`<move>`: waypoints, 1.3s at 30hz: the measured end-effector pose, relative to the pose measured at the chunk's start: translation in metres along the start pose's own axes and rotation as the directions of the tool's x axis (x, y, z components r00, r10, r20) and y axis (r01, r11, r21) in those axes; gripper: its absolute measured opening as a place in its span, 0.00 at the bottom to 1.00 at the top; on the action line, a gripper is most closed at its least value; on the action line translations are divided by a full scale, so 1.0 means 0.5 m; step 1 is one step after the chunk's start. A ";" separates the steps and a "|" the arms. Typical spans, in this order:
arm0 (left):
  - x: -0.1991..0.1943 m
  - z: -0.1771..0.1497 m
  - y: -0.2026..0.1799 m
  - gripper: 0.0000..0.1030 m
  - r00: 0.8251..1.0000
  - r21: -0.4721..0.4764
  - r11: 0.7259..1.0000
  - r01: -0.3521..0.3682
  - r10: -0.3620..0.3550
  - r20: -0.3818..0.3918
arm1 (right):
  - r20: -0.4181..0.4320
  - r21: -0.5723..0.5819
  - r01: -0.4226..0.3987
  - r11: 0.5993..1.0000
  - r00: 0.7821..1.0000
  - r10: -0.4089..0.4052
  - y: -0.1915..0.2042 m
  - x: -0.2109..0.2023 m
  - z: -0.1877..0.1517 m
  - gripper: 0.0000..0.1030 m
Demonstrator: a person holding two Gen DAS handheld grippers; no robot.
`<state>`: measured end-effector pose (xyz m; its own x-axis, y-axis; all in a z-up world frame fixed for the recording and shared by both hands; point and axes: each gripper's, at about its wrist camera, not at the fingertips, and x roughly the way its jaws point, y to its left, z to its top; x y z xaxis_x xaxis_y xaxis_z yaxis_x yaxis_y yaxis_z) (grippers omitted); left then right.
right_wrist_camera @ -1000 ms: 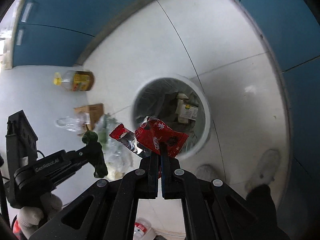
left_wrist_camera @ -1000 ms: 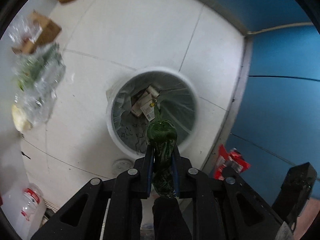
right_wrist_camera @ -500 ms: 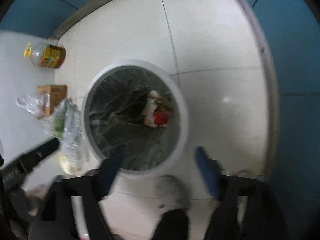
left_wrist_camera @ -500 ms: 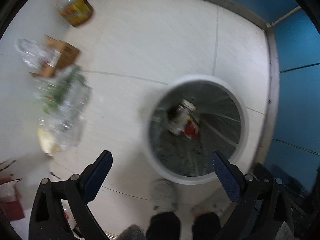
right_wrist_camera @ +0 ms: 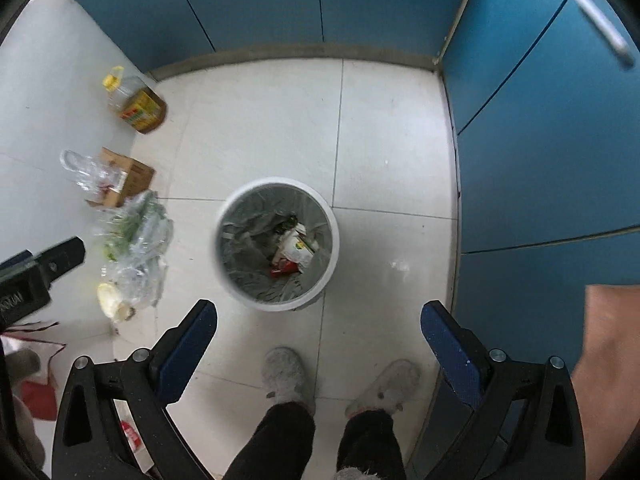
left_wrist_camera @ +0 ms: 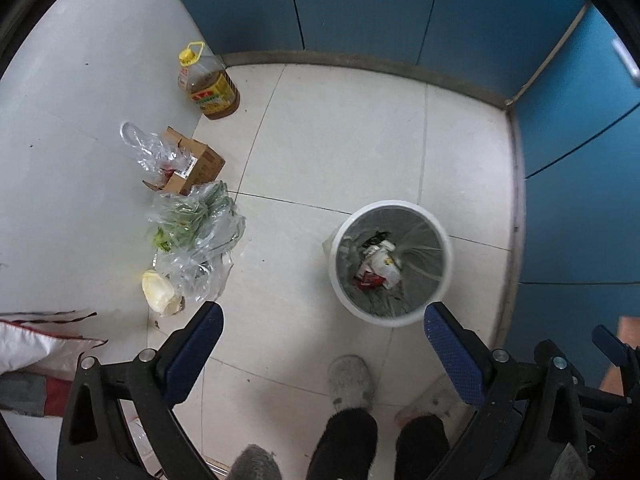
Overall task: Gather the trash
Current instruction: 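Withdraw both tools and turn back toward the counter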
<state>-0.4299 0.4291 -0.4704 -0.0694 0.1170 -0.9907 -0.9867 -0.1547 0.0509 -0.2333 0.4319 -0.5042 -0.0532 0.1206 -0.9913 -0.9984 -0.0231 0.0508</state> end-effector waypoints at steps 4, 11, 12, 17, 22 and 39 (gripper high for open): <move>-0.108 -0.029 0.010 1.00 1.000 0.001 1.000 0.016 -0.016 0.021 | 0.030 -0.001 -0.015 1.000 0.999 0.015 0.005 -0.120 -0.015 1.00; -0.275 -0.076 0.013 1.00 0.998 0.020 0.999 0.041 -0.042 0.056 | 0.066 -0.003 -0.046 0.999 0.997 0.046 0.006 -0.314 -0.056 1.00; -0.291 -0.081 0.015 1.00 0.997 0.028 0.999 0.044 -0.046 0.055 | 0.073 -0.005 -0.044 0.999 0.996 0.044 0.004 -0.341 -0.063 1.00; -0.385 -0.126 0.002 1.00 0.996 0.062 0.996 0.061 -0.065 0.065 | 0.111 -0.003 -0.053 0.999 0.992 0.053 -0.006 -0.452 -0.102 1.00; -0.467 -0.156 -0.009 1.00 0.993 0.096 0.994 0.047 -0.057 0.108 | 0.151 0.009 -0.070 0.998 0.986 0.068 -0.021 -0.558 -0.144 1.00; -0.714 -0.150 -0.282 1.00 0.896 0.309 0.950 -0.040 -0.103 0.431 | 0.431 0.418 -0.261 0.870 0.900 0.063 -0.370 -0.833 -0.286 1.00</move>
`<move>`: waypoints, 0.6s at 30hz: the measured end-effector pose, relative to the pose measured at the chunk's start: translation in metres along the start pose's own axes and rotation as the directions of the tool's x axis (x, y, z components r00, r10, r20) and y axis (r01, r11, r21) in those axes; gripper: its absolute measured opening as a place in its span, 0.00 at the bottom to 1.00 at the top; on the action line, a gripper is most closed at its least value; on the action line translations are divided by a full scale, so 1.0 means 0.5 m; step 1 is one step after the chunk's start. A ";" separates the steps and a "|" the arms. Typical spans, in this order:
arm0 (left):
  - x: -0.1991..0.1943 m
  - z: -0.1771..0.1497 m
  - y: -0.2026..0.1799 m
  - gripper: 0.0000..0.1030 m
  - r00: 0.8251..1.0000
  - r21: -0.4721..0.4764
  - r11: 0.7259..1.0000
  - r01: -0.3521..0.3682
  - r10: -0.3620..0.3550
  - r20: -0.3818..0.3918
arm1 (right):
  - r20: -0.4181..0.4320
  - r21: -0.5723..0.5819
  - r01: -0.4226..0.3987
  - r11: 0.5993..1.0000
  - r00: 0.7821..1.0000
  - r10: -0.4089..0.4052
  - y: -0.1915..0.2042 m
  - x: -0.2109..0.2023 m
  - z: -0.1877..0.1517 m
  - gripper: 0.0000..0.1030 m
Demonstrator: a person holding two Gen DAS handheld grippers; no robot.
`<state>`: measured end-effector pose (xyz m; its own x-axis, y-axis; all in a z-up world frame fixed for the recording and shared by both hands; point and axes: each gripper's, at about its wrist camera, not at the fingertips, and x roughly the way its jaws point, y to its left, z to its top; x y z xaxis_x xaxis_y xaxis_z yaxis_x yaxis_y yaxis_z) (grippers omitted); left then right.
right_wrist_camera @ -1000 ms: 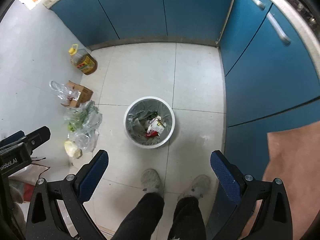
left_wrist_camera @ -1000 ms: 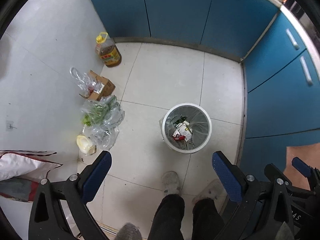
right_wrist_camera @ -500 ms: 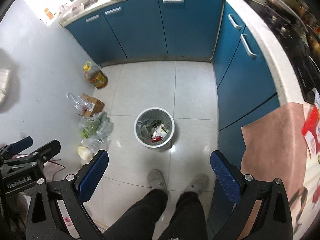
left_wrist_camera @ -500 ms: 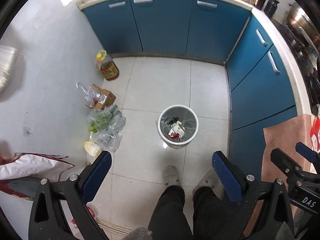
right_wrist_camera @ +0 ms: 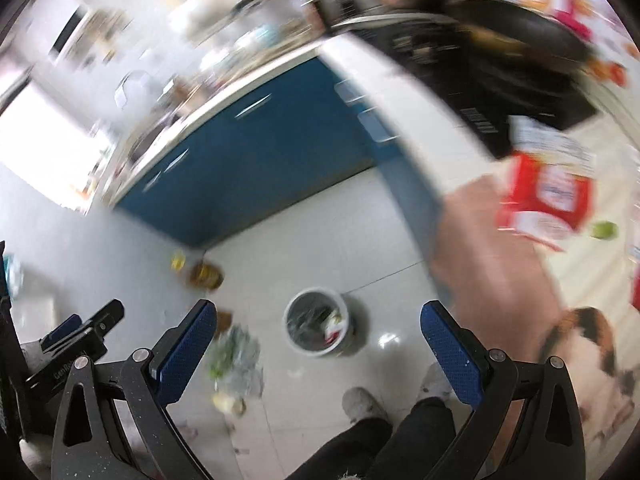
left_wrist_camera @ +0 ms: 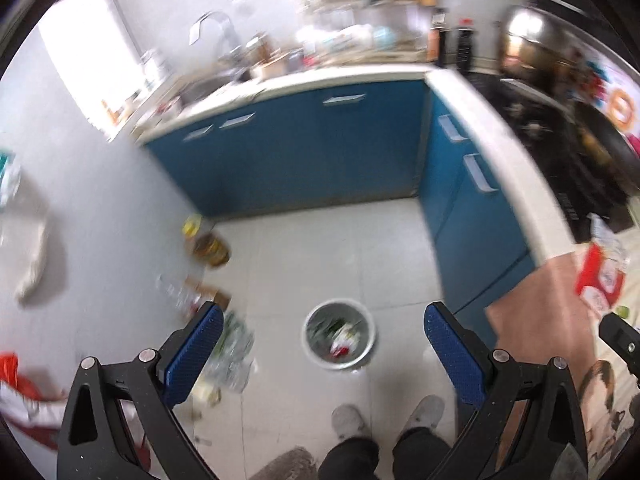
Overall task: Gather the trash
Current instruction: 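Withdraw both tools and turn back toward the counter, then grasp the green cucumber piece with the left tool while the right tool grasps a red sauce packet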
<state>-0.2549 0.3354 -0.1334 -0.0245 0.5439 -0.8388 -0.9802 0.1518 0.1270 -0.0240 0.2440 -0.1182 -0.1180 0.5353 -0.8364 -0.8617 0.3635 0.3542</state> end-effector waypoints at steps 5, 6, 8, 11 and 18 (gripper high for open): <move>-0.005 0.058 -0.238 1.00 0.996 0.195 0.977 0.090 -0.089 -0.014 | 0.050 0.249 0.123 0.961 0.989 -0.140 -0.251 -0.092 0.020 1.00; -0.002 0.062 -0.296 1.00 0.994 0.237 0.965 0.109 -0.107 -0.021 | 0.052 0.303 0.151 0.941 0.983 -0.175 -0.307 -0.107 0.019 1.00; -0.003 0.064 -0.407 1.00 0.991 0.321 0.937 0.136 -0.132 -0.034 | 0.043 0.409 0.216 0.886 0.966 -0.255 -0.423 -0.134 0.008 1.00; 0.000 0.053 -0.583 1.00 0.982 0.459 0.868 0.188 -0.173 -0.075 | 0.013 0.547 0.290 0.785 0.935 -0.354 -0.597 -0.149 -0.012 1.00; 0.014 -0.010 -0.941 1.00 0.960 0.742 0.612 0.273 -0.223 -0.170 | -0.074 0.709 0.295 0.640 0.934 -0.349 -0.853 -0.062 -0.066 0.58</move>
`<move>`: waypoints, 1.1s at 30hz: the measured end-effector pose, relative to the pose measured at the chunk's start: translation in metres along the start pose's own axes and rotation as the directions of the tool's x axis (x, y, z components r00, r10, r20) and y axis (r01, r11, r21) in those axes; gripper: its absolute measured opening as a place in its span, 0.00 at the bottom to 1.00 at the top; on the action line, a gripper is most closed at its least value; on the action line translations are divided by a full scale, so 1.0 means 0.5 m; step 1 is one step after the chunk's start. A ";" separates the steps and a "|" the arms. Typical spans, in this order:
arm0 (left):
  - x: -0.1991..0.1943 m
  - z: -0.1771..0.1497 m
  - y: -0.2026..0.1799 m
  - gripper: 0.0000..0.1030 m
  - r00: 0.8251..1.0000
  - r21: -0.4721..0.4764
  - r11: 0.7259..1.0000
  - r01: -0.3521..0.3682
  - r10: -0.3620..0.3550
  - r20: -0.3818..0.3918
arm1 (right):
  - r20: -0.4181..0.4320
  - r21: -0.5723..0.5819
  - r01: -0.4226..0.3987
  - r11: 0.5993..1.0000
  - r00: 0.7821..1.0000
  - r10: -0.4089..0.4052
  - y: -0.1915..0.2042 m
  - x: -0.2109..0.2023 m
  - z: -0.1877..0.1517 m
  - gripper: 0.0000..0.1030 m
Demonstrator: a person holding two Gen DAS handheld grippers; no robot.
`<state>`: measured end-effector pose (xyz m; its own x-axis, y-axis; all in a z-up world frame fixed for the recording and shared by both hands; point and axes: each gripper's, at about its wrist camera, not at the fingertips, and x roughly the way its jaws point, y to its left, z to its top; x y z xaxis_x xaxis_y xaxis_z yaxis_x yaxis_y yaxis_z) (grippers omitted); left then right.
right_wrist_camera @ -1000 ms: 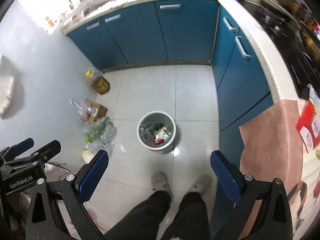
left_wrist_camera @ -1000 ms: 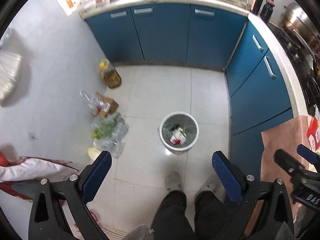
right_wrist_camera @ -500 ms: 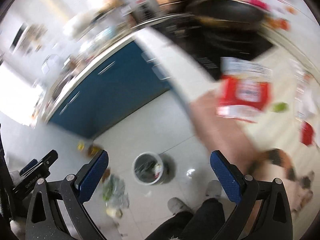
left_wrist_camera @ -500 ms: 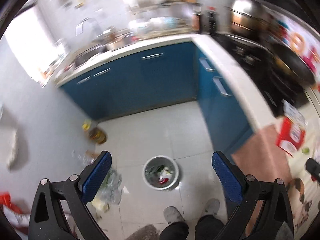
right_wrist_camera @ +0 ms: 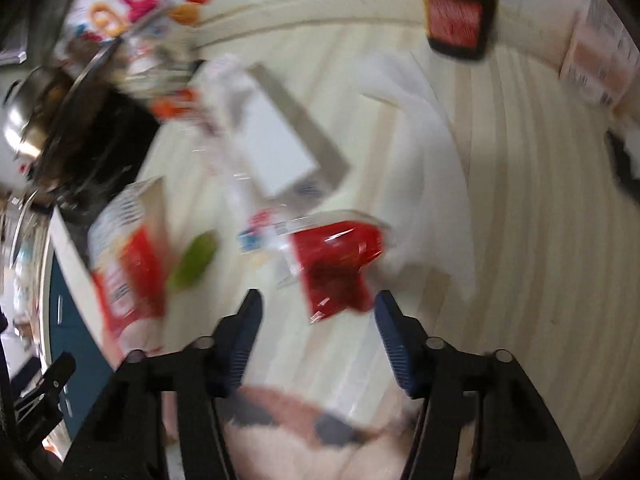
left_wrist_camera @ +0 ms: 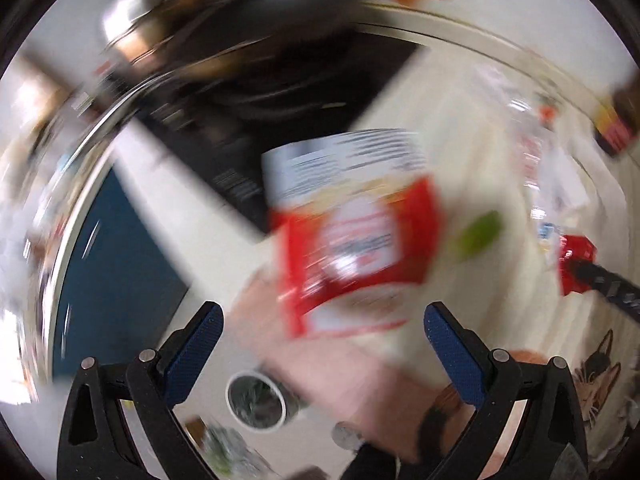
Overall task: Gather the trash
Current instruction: 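Grasp the green cucumber piece with the left tool while the right tool grasps a red sauce packet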
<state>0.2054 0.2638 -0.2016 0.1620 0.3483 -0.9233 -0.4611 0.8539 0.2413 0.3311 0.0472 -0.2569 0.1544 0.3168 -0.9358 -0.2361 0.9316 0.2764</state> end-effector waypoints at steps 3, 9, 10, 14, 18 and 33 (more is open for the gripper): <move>0.034 0.047 -0.086 0.99 0.999 0.132 0.990 0.041 -0.040 -0.012 | -0.012 0.013 -0.007 1.000 1.000 0.007 -0.011 0.045 0.006 0.42; 0.099 0.089 -0.207 0.84 0.996 0.300 0.951 0.074 -0.056 -0.070 | 0.067 0.008 0.020 1.000 0.998 -0.021 -0.035 0.030 -0.004 0.05; 0.109 0.093 -0.217 0.79 0.996 0.315 0.946 0.072 -0.050 -0.076 | 0.075 0.021 0.023 1.000 0.997 -0.025 -0.050 0.022 -0.007 0.04; 0.134 0.098 -0.239 0.51 0.994 0.339 0.937 0.080 -0.050 -0.097 | 0.077 0.060 0.033 0.998 0.996 -0.037 -0.115 -0.006 -0.016 0.03; 0.132 0.096 -0.249 0.12 0.989 0.329 0.936 0.126 -0.092 -0.115 | 0.077 0.079 0.043 0.996 0.996 -0.049 -0.134 -0.017 -0.023 0.03; -0.066 0.009 -0.120 0.03 0.975 0.123 0.969 0.213 -0.219 0.030 | 0.152 -0.063 -0.024 0.998 0.988 0.033 -0.025 -0.146 -0.026 0.02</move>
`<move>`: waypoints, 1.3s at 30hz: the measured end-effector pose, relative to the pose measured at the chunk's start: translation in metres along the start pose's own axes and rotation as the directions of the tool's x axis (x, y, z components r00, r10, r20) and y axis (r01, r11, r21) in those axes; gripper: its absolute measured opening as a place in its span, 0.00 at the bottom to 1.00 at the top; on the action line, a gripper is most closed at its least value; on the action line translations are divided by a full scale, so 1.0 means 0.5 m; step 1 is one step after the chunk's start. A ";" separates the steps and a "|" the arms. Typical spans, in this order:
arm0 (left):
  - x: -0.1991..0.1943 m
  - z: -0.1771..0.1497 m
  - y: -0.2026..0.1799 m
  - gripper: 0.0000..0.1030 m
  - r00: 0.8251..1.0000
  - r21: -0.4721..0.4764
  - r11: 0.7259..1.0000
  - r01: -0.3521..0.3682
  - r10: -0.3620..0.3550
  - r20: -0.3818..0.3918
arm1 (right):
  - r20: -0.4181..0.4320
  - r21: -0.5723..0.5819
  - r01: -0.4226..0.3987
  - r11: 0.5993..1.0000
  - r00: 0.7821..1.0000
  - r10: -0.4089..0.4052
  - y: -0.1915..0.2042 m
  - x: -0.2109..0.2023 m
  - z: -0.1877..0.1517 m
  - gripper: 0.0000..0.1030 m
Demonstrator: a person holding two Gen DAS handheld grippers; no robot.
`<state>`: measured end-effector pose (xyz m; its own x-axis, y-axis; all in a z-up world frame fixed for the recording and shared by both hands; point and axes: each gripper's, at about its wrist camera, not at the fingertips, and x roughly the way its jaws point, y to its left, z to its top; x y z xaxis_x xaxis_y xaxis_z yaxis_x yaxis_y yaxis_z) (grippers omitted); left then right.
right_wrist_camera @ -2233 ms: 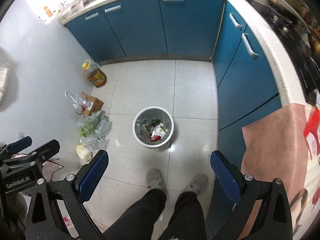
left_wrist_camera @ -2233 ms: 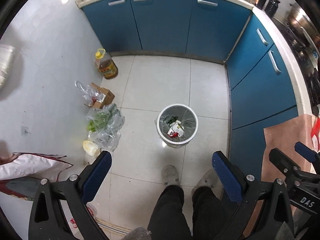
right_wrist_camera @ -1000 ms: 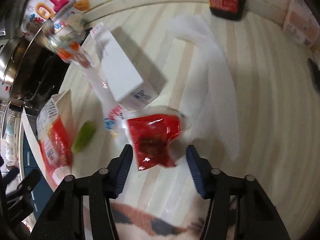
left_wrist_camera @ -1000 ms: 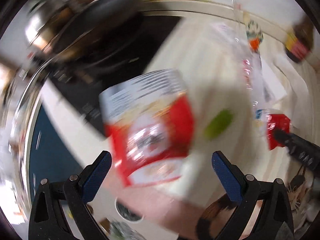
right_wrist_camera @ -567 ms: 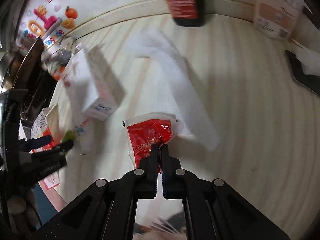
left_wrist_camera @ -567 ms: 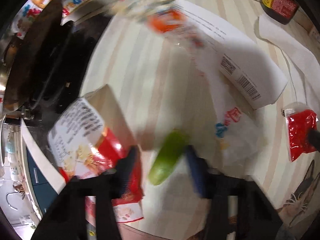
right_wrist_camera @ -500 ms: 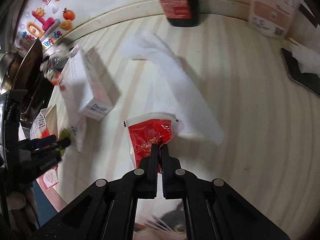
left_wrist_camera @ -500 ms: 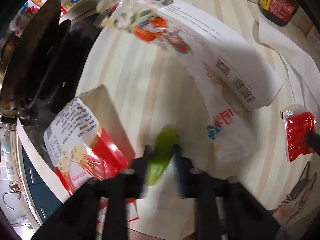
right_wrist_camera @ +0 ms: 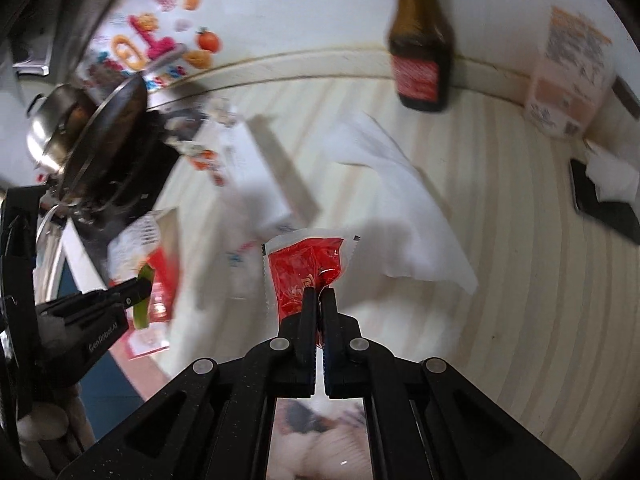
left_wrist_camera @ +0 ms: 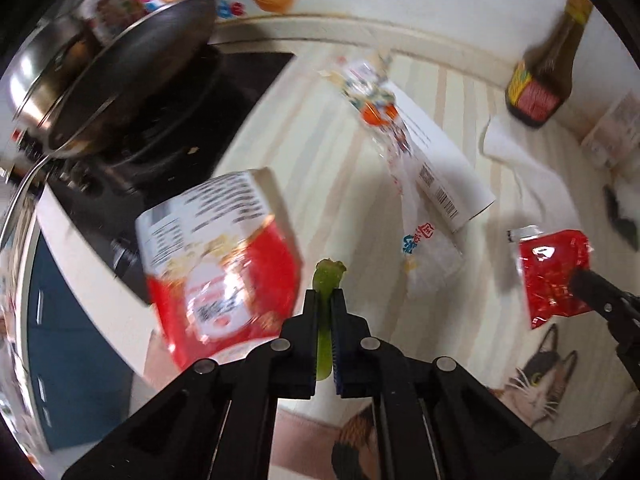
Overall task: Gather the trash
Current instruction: 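Grasp the green cucumber piece with the left tool while the right tool grasps a red sauce packet, then carry cucumber and red packet to the wastebasket and open both tools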
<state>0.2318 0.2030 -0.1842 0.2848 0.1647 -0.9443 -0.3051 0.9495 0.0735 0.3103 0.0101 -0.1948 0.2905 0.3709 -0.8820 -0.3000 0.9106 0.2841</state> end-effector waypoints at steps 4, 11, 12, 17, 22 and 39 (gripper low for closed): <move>-0.055 -0.030 0.092 0.03 0.999 -0.099 0.995 0.015 -0.010 0.050 | 0.018 -0.058 -0.036 0.998 0.999 0.037 0.062 -0.042 -0.005 0.02; -0.096 -0.152 0.289 0.03 0.998 -0.319 0.948 -0.003 0.024 0.063 | -0.004 -0.222 -0.098 0.970 0.995 0.100 0.230 -0.074 -0.060 0.02; -0.101 -0.177 0.318 0.03 0.998 -0.353 0.935 -0.012 0.035 0.059 | -0.017 -0.249 -0.110 0.962 0.994 0.110 0.260 -0.071 -0.074 0.02; -0.105 -0.341 0.465 0.03 0.996 -0.539 0.839 -0.080 0.093 -0.003 | -0.101 -0.394 -0.182 0.901 0.983 0.155 0.422 -0.041 -0.171 0.02; -0.060 -0.532 0.589 0.03 0.991 -0.704 0.697 -0.136 0.092 -0.100 | -0.233 -0.544 -0.271 0.794 0.958 0.166 0.601 0.037 -0.329 0.02; 0.510 -1.238 0.813 0.03 0.934 -0.943 0.164 -0.290 -0.164 -0.316 | -0.514 -0.752 -0.413 0.514 0.855 -0.065 0.873 0.651 -1.021 0.02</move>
<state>-0.3824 0.4655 -0.5935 0.0292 -0.0866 -0.9958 -0.9895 -0.1437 -0.0166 -0.1901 0.4356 -0.5499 -0.1990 0.1646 -0.9661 -0.9573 0.1785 0.2275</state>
